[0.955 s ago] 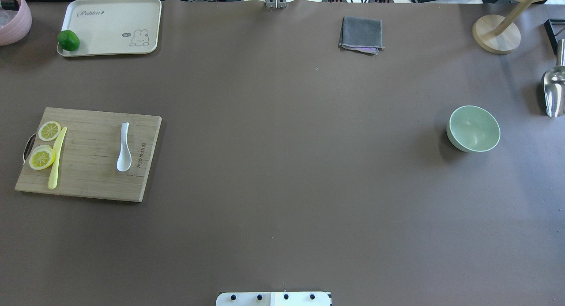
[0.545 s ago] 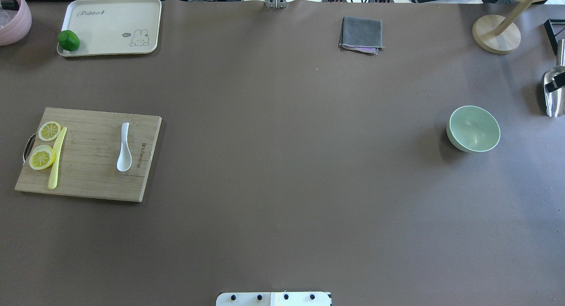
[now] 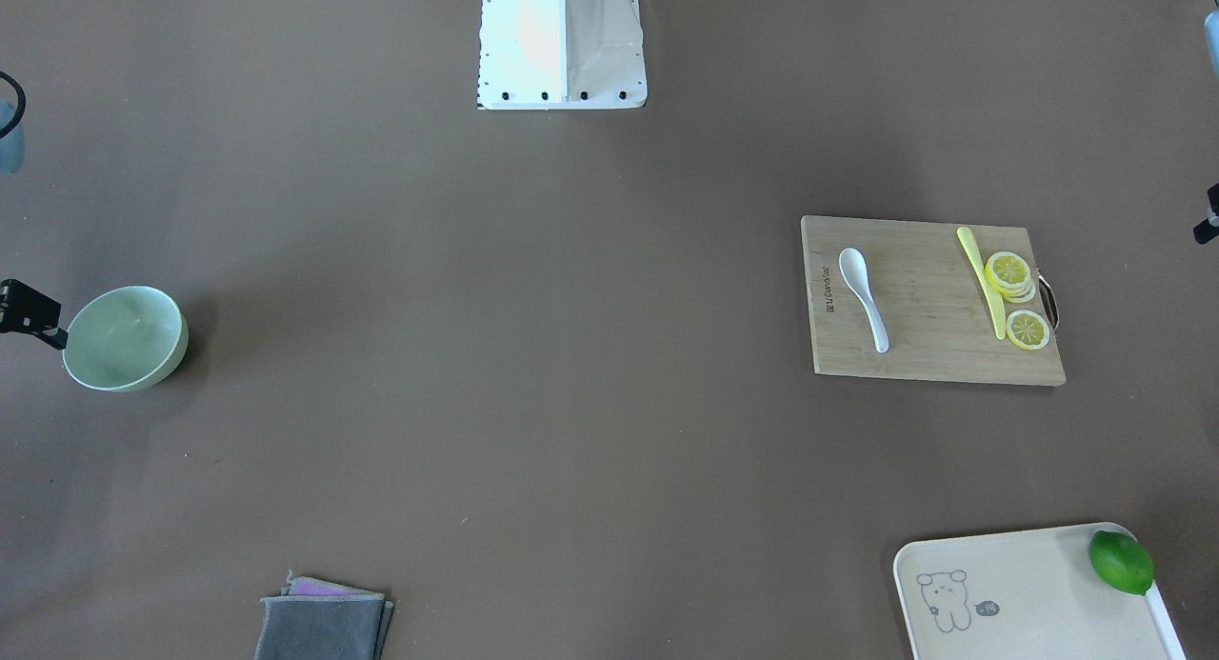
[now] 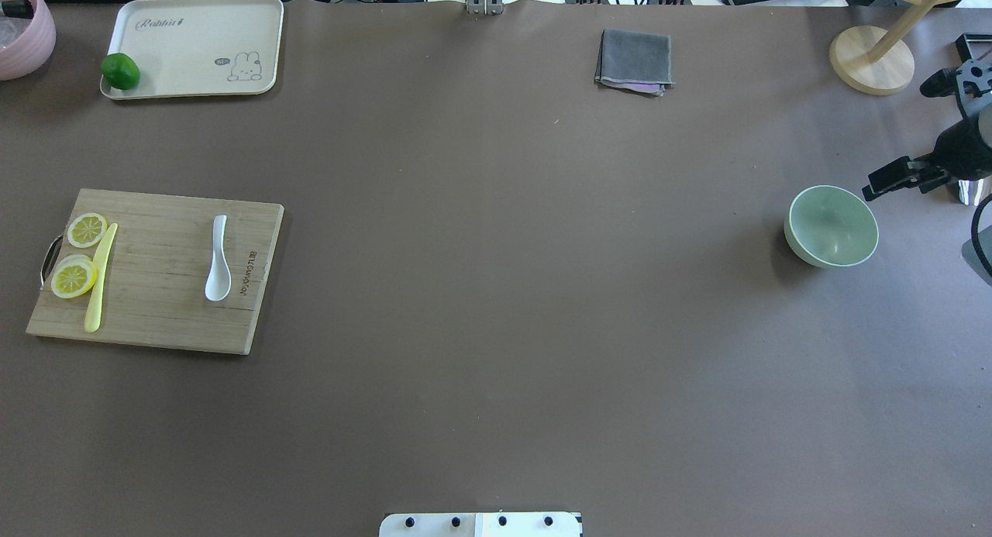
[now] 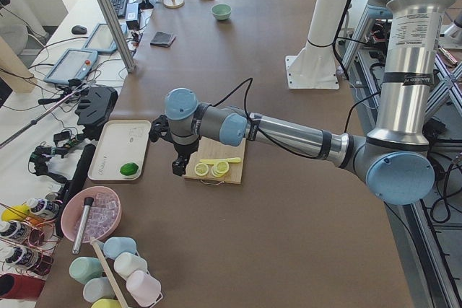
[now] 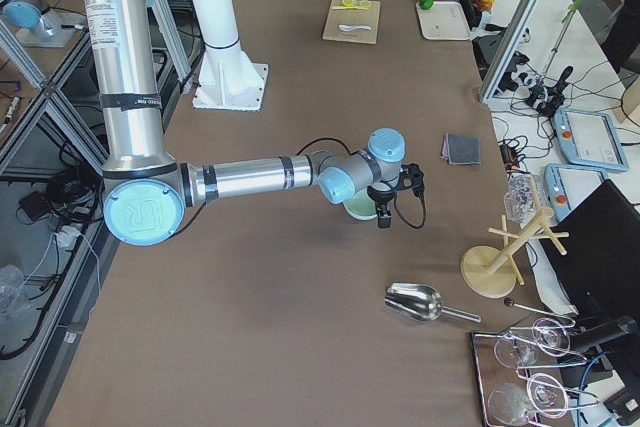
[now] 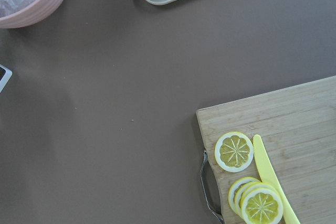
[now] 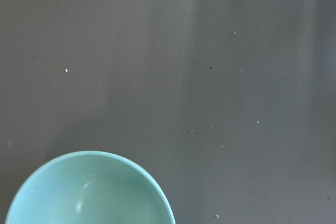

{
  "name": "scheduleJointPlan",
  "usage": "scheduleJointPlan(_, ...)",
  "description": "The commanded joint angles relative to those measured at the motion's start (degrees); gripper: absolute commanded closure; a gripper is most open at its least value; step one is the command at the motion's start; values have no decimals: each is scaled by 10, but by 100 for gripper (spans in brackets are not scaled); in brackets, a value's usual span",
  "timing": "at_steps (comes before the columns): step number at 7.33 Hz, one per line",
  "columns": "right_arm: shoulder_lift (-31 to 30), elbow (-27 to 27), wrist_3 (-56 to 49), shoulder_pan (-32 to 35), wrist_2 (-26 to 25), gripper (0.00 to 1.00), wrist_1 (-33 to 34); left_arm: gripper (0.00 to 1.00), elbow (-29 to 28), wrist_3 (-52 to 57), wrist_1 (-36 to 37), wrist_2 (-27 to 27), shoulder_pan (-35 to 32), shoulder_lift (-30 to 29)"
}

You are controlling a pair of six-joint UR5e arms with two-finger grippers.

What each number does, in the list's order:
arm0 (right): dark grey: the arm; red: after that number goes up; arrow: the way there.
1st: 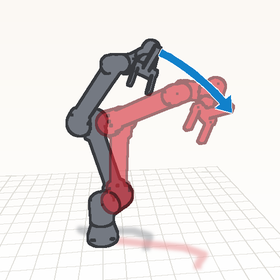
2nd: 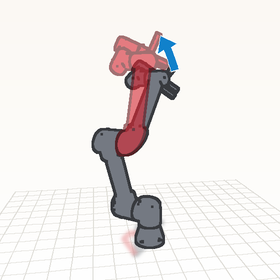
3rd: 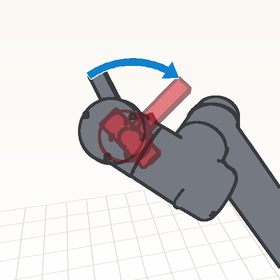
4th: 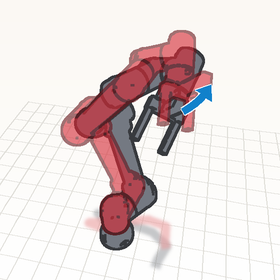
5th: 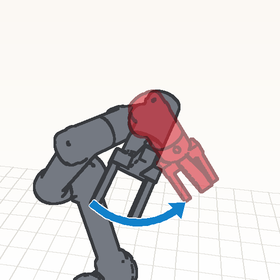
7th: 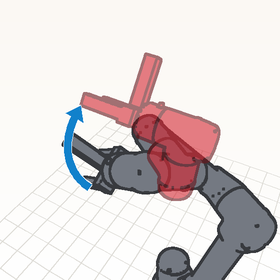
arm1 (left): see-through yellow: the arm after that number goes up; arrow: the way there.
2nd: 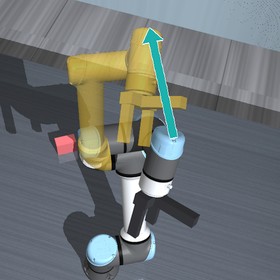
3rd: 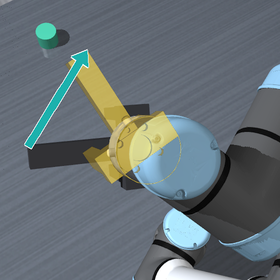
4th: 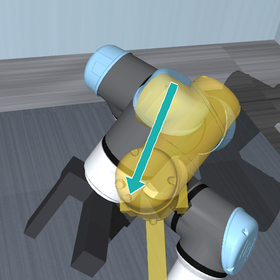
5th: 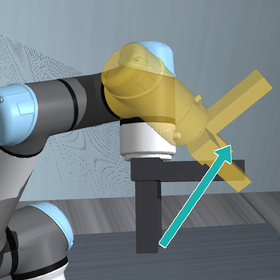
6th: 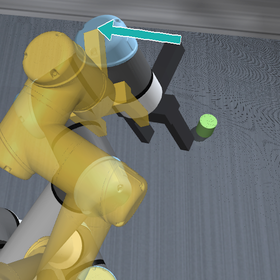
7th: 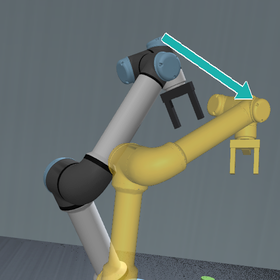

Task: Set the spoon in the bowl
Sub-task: 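Reach the right gripper down to the rim of the pale green bowl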

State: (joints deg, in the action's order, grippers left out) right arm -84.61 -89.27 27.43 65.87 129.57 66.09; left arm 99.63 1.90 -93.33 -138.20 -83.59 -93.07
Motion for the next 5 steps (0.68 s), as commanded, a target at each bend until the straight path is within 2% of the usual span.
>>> scheduleJointPlan(1, 0, 29, 6, -22, -1, 10, -19, 3, 6, -32, 2, -29, 0, 1)
scheduleJointPlan(2, 0, 39, 6, -28, -1, 17, -30, 3, 7, -32, 2, -28, -1, 2)
scheduleJointPlan(3, 1, 38, 6, -29, 2, 46, -30, 3, 7, -33, 2, -27, -1, 2)
scheduleJointPlan(4, 0, 40, 6, -30, 8, 99, -30, 3, 6, -34, 3, -27, -1, 3)
scheduleJointPlan(5, -1, 41, 6, -32, 10, 100, -30, 2, 3, -35, 5, -25, -1, 3)
